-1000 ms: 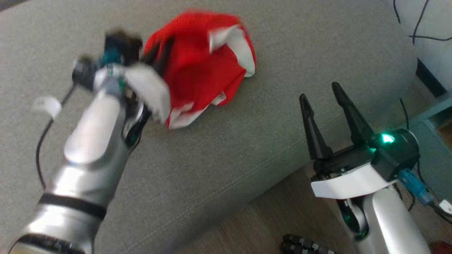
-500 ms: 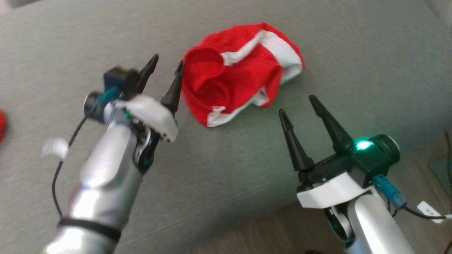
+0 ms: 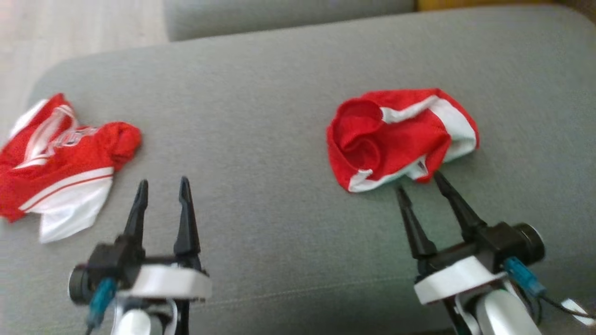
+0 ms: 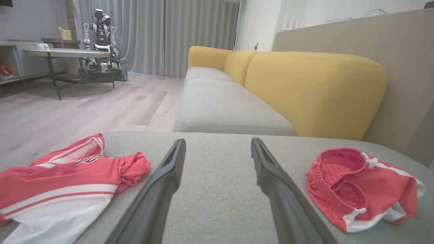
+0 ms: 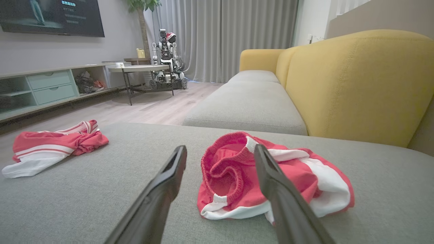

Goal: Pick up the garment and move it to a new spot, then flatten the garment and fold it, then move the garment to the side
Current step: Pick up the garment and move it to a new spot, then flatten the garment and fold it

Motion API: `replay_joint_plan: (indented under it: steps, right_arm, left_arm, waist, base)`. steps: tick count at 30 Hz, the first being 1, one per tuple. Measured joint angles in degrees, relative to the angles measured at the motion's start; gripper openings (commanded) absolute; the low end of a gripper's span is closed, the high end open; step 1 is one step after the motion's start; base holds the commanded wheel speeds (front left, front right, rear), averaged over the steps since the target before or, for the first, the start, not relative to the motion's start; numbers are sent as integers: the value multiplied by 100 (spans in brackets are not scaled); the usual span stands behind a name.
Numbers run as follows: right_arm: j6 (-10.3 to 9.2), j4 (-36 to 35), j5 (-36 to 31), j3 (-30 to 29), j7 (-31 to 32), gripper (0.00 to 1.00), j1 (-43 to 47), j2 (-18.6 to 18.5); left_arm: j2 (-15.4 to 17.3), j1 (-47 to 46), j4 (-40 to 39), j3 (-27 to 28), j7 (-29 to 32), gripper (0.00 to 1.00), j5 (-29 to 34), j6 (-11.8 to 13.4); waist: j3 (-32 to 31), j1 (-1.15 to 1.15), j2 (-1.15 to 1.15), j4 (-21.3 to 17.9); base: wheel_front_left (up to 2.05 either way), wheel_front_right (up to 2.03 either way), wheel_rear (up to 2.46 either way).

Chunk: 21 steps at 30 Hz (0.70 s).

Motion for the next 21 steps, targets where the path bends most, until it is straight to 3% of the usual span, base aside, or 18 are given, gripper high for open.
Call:
replay_joint_plan:
  steps: [9, 15, 21]
  right_arm:
    - [0, -135, -13, -554, 1, 100, 921, 29]
    - [0, -171, -4, -646, 1, 100, 1068, 49]
    - [0, -162, 53, -556, 1, 100, 1063, 54]
  left_arm:
    - [-19, 1366, -631, -8, -36, 100, 597, 3]
    - [-19, 1717, -635, -51, -36, 100, 645, 247]
    - [-19, 1747, -635, -73, -36, 100, 645, 255]
  waist:
    - [-647, 0, 0, 451]
    - [-796, 0, 0, 459]
    - [-815, 0, 0, 402]
  base:
    - [0, 0, 0]
    - [0, 0, 0]
    - [0, 0, 0]
